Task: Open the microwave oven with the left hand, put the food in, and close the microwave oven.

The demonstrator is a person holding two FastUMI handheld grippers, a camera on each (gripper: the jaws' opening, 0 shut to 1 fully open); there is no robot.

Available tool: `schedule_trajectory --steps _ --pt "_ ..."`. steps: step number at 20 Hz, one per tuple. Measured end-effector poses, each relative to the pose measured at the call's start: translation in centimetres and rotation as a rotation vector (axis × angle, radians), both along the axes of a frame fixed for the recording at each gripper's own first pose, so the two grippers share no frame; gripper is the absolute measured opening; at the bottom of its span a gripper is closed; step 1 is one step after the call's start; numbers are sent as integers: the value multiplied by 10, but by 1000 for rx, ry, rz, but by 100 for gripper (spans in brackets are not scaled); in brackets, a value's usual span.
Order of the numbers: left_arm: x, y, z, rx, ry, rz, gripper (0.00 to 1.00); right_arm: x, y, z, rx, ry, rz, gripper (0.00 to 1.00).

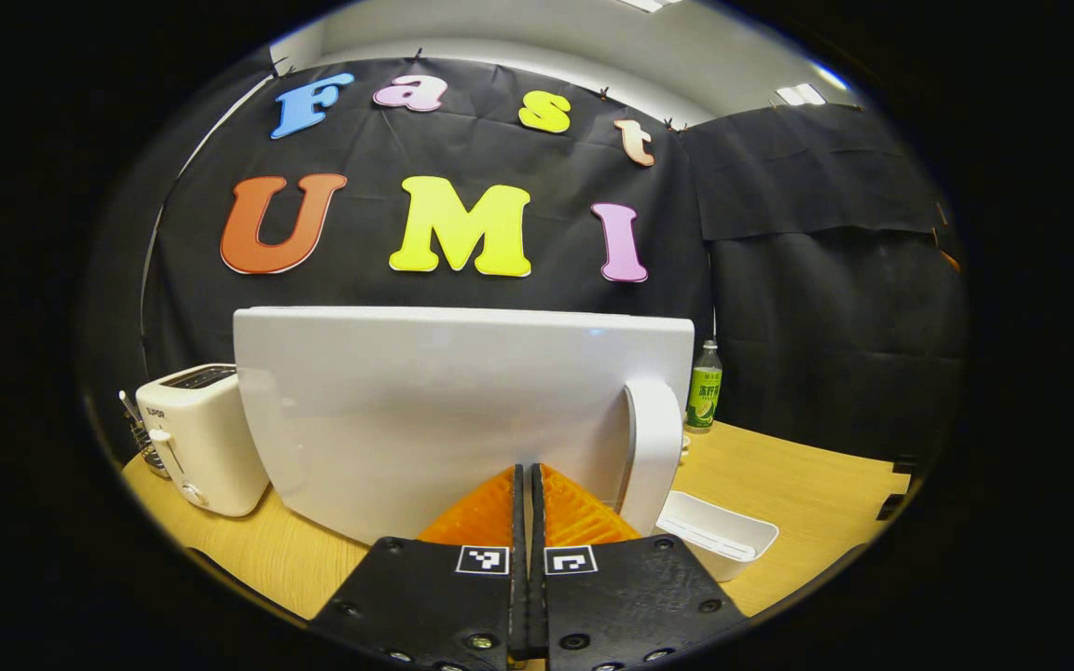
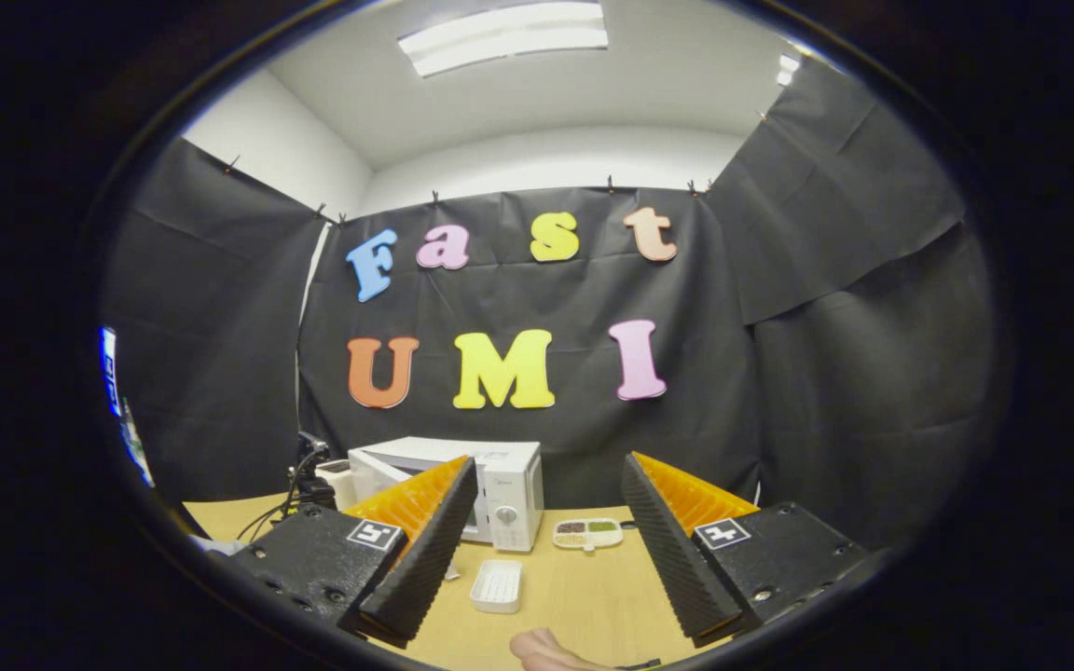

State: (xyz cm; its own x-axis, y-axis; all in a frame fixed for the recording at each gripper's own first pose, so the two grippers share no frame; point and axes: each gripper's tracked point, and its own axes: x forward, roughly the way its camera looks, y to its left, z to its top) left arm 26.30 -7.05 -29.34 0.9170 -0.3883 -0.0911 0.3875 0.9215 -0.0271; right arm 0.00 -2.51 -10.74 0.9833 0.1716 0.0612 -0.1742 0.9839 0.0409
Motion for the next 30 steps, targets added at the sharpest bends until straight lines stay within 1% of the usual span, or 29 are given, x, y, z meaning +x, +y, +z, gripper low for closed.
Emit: schedule_trajectory --steps 3,4,5,8,9,10,11,12,13,14,15,16,17,18,19,21,22,25,27,29,30 --pt "20 -16 0 -2 6 -3 0 11 -1 -4 -3 12 15 99" --pt "27 -20 -1 5 9 -1 0 15 -2 -5 -5 17 16 92" --pt "34 -26 -2 4 11 -5 0 19 -5 -6 -6 18 12 99" --pt "54 -40 0 -6 11 2 0 35 -16 -8 -16 21 -13 99" --pt "63 -40 1 -8 15 12 0 40 -19 -9 -21 25 -23 91" --pt "70 -42 -1 -13 19 22 0 48 -20 -11 -25 31 -30 99" --pt "78 -44 -2 -17 29 31 0 53 -21 -12 -27 35 -31 99" --pt "86 -45 -2 -19 30 43 0 55 -22 -12 -24 35 -33 92" --pt "94 -44 -2 -17 27 57 0 60 -23 -13 -19 33 -36 92" --pt "98 -43 -3 -7 26 70 0 63 -24 -14 -15 35 -39 92" --pt "97 -48 -3 -7 29 48 0 67 -25 -17 -12 40 -42 92" --pt "101 -52 -2 4 14 54 0 72 -26 -20 -9 46 -44 92" --pt "105 -52 -1 25 -2 66 0 77 -26 -23 -5 53 -45 92" --pt "113 -46 -8 66 12 95 0 79 -25 -26 -1 61 -47 92" --pt "104 -49 -9 65 -5 88 0 81 -25 -29 3 71 -48 92" --pt "108 -54 -8 75 -3 100 0 83 -23 -36 6 92 -46 92" --pt "110 -53 -5 79 -2 106 0 81 -22 -37 8 100 -49 99" --pt "110 -54 -7 64 27 121 0 77 -23 -38 4 110 -62 99" --pt "109 -50 -12 67 71 153 0 71 -21 -37 9 112 -66 99" --pt "100 -43 -11 68 106 191 1 66 -20 -39 18 121 -72 99" --pt "91 -44 -8 51 116 189 1 62 -19 -40 28 125 -74 99"
